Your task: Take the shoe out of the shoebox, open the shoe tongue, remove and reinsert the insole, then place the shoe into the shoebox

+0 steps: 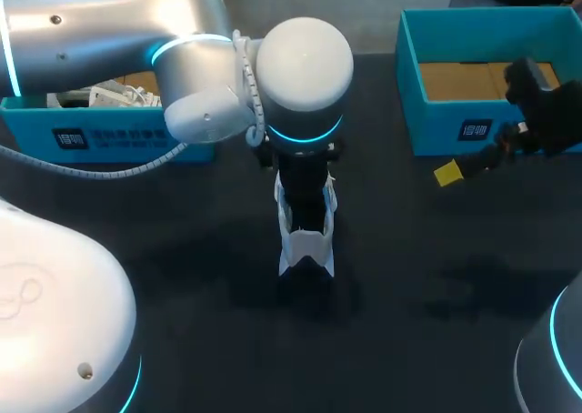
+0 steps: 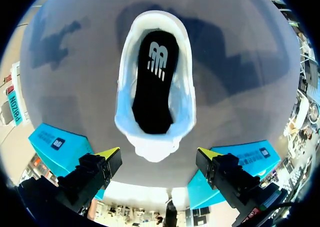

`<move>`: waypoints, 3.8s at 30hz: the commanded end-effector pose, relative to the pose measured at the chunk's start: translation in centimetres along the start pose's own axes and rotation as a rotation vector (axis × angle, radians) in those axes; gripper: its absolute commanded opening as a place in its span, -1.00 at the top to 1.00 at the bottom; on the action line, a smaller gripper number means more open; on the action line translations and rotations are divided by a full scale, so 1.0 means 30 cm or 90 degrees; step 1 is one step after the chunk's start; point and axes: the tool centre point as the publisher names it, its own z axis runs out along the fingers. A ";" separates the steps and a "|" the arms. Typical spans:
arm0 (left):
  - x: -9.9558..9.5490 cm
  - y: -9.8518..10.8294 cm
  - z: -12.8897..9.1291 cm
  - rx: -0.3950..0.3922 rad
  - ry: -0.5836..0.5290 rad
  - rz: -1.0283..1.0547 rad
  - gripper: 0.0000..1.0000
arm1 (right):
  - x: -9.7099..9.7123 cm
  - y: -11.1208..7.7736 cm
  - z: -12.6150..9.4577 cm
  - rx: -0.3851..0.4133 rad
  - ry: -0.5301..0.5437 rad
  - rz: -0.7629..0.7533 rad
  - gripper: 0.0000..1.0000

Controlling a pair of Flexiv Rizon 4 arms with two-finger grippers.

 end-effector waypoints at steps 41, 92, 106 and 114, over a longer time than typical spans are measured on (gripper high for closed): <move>-0.024 -0.123 0.016 0.063 -0.010 0.007 0.22 | 0.000 0.002 0.003 0.001 -0.001 0.001 -1.00; 0.093 -0.186 -0.188 0.130 0.107 -0.709 -1.00 | 0.000 0.002 0.003 0.001 -0.001 0.001 -1.00; 0.113 -0.321 -0.210 0.121 0.148 -0.878 -0.93 | 0.000 0.002 0.003 0.001 -0.001 0.001 -1.00; 0.056 -0.423 -0.189 0.144 0.161 -0.858 -0.29 | 0.000 0.002 0.003 0.001 -0.001 0.001 -1.00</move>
